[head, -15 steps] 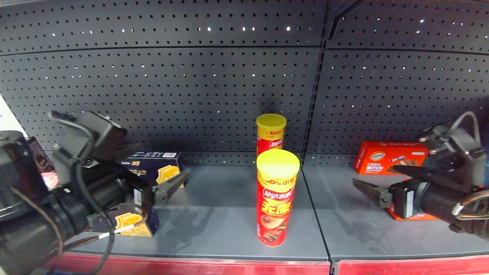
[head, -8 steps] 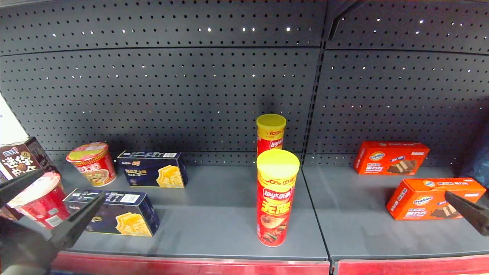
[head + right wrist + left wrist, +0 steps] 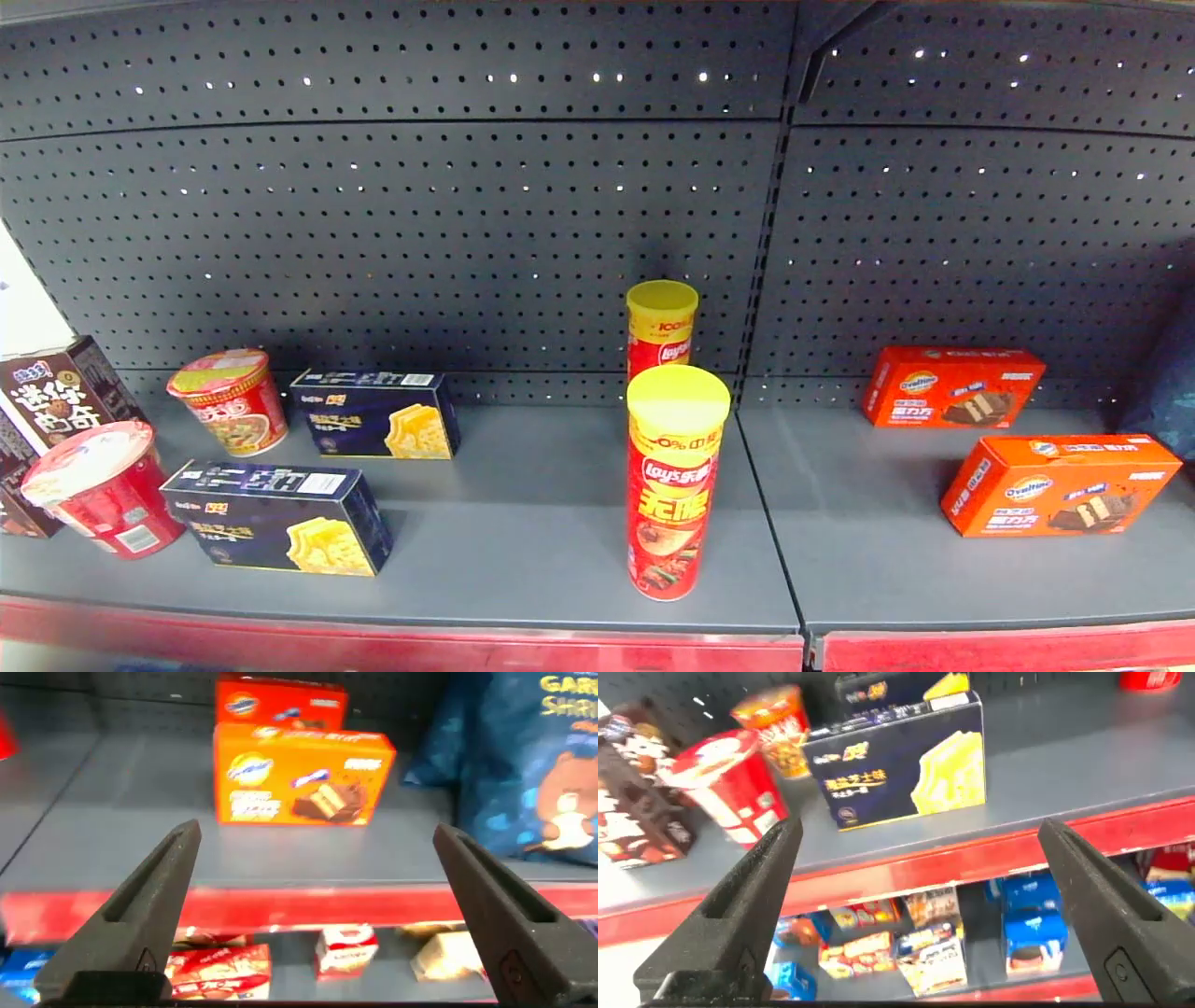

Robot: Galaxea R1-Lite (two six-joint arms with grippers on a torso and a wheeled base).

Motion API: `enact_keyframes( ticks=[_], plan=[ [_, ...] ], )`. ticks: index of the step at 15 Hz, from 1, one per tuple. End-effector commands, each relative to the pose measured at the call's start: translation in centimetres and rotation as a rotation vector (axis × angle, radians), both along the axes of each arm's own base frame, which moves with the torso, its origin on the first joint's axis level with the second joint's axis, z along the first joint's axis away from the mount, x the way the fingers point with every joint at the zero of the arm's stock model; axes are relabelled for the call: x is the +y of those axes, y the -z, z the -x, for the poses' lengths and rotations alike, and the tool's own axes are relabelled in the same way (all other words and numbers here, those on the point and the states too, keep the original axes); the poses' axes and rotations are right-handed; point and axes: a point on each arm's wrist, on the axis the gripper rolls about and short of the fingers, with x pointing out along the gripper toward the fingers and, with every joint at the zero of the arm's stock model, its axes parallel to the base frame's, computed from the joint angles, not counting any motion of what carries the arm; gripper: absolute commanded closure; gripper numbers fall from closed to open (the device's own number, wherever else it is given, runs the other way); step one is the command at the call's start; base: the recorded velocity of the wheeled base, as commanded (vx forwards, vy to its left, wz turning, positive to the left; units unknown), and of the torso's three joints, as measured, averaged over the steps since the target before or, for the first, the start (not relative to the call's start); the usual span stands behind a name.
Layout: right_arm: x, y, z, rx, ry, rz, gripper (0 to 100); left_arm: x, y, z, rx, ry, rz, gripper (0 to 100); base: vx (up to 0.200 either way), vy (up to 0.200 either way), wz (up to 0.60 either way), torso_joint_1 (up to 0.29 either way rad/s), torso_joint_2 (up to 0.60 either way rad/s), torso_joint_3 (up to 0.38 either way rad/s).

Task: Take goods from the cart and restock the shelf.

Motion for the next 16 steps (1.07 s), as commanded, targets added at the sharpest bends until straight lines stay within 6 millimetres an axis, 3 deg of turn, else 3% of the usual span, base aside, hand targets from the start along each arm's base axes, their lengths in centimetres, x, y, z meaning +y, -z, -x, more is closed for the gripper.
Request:
enact_keyframes(
  ticks=[1,2,5,12,16],
  plan=[
    [-0.2,3.4,2.1,-0.106,-0.110,0.009,0,0.0,1.2,1.2,-0.060,0.017,0.003,0,0.000,0.000,0.00,0.000,0.00,0.000],
    [-0.2,3.5,2.0,-0.090,-0.128,0.006,0,0.0,2.1,1.1,-0.028,0.012,0.001,0,0.000,0.000,0.00,0.000,0.00,0.000],
    [-0.1,4.7,2.0,0.019,-0.149,-0.018,0,0.0,2.1,1.1,-0.019,0.019,0.061,0,0.000,0.000,0.00,0.000,0.00,0.000],
    [0.0,4.7,2.0,0.024,-0.180,-0.010,0,0.0,2.1,1.1,-0.007,0.026,0.214,0,0.000,0.000,0.00,0.000,0.00,0.000],
    [0.2,4.7,2.0,0.026,-0.270,-0.011,0,-0.2,2.1,1.1,0.002,0.115,0.216,0,0.000,0.000,0.00,0.000,0.00,0.000]
  ],
)
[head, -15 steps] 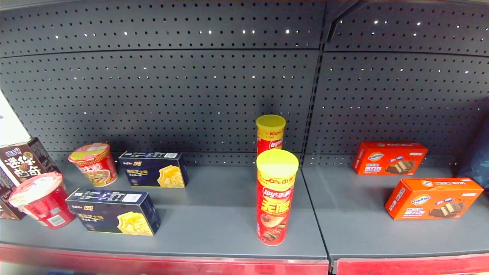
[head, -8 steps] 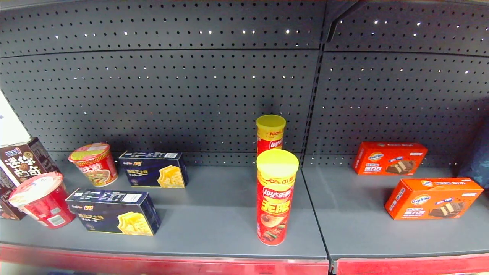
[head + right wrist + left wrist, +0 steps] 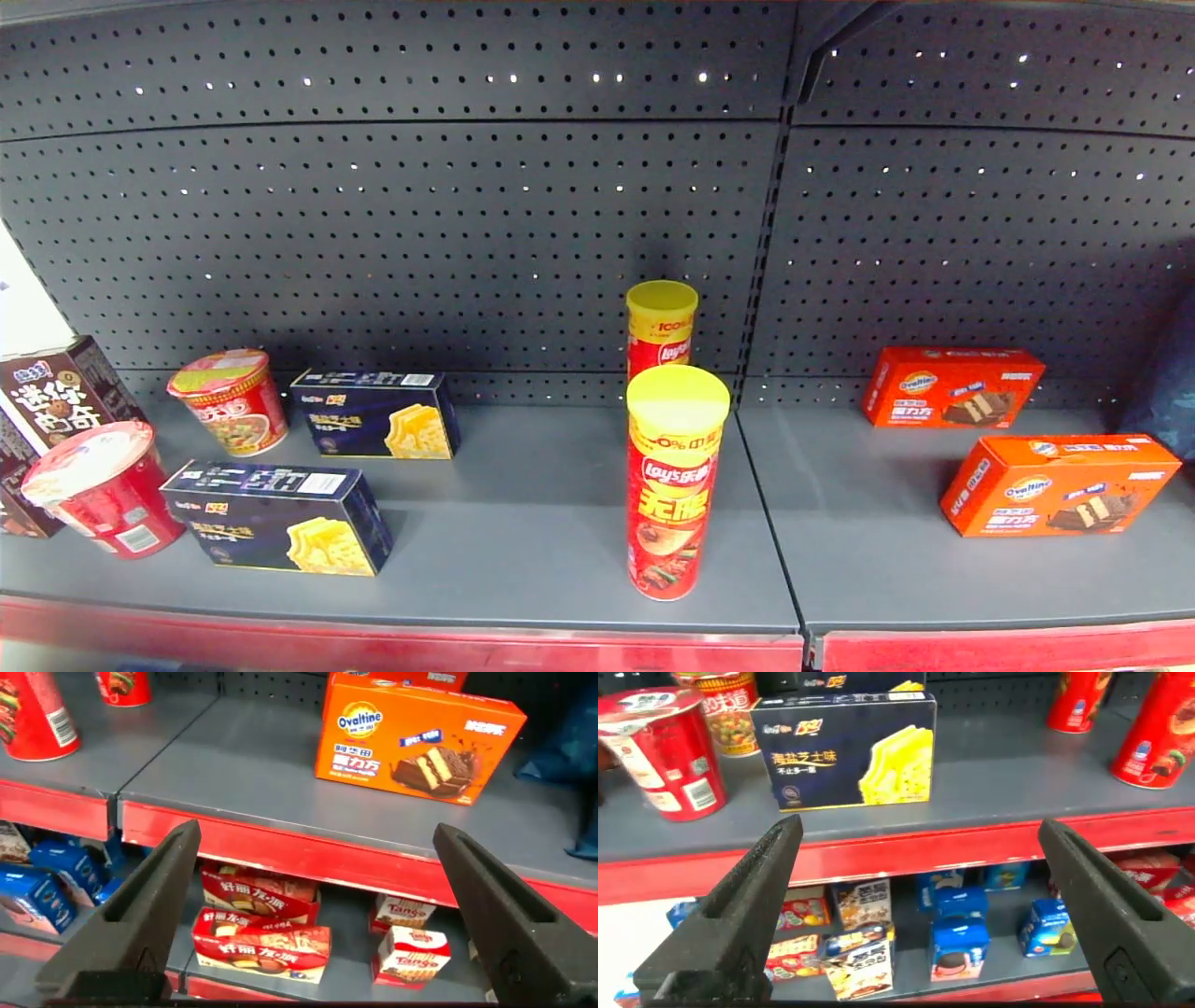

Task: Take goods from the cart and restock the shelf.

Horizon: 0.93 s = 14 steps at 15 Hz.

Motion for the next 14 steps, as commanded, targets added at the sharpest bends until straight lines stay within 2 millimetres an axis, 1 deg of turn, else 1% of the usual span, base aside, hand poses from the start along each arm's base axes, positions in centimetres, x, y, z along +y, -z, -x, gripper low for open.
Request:
enact_keyframes(
  ticks=[1,6,14],
  plan=[
    [0.03,-0.04,-0.04,0.005,-0.010,0.004,0,-0.09,-0.02,-0.04,0.007,0.038,0.000,0,0.000,0.000,0.00,0.000,0.00,0.000],
    [0.03,-0.04,-0.04,0.006,-0.010,-0.004,0,-0.21,0.00,-0.01,0.000,0.097,-0.036,0,0.000,0.000,0.00,0.000,0.00,0.000],
    [0.05,-0.04,-0.03,0.006,-0.017,-0.004,0,-0.22,0.00,0.00,-0.005,0.100,-0.051,0,0.000,0.000,0.00,0.000,0.00,0.000]
  ],
)
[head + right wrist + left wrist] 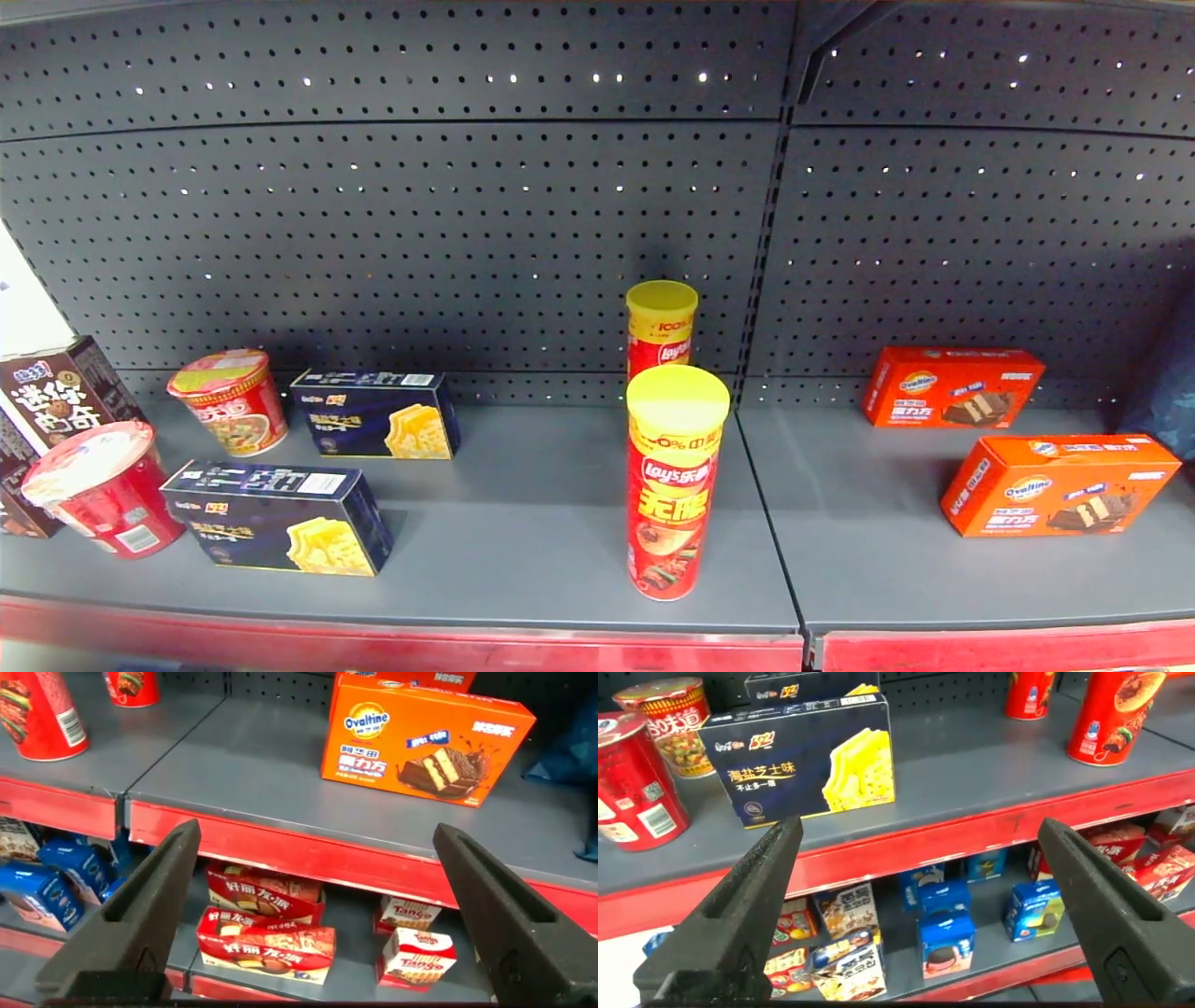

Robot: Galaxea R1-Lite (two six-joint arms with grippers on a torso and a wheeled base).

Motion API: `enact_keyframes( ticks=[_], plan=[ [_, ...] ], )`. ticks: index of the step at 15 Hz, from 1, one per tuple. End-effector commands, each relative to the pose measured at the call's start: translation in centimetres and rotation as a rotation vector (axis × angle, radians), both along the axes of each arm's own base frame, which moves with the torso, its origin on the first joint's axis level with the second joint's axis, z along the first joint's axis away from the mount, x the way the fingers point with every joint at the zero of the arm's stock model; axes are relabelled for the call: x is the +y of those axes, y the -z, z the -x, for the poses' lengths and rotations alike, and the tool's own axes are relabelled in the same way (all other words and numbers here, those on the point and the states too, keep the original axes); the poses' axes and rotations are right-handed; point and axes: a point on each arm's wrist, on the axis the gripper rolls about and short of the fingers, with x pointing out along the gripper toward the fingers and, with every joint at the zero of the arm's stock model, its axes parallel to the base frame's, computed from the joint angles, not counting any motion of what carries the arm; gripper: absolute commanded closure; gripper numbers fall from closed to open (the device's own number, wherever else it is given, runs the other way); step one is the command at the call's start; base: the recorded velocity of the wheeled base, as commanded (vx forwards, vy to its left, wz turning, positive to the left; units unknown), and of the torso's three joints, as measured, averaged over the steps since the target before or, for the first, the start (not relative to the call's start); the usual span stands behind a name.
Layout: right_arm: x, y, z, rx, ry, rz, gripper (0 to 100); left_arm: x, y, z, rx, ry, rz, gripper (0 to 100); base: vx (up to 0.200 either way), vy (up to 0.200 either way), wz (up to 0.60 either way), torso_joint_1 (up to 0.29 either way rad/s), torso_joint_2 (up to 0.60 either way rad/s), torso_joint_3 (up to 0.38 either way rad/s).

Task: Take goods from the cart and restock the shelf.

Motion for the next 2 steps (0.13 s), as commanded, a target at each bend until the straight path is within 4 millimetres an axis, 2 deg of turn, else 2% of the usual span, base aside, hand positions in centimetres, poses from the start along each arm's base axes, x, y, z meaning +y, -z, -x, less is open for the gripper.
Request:
enact_keyframes(
  ticks=[1,2],
  plan=[
    [0.02,-0.01,-0.04,0.005,-0.004,0.002,0,0.00,-0.01,-0.04,0.005,0.000,0.000,0,0.000,0.000,0.00,0.000,0.00,0.000],
    [0.01,0.00,-0.04,0.006,0.000,0.002,0,0.00,-0.01,-0.04,0.005,0.000,0.000,0,0.000,0.000,0.00,0.000,0.00,0.000]
  ],
)
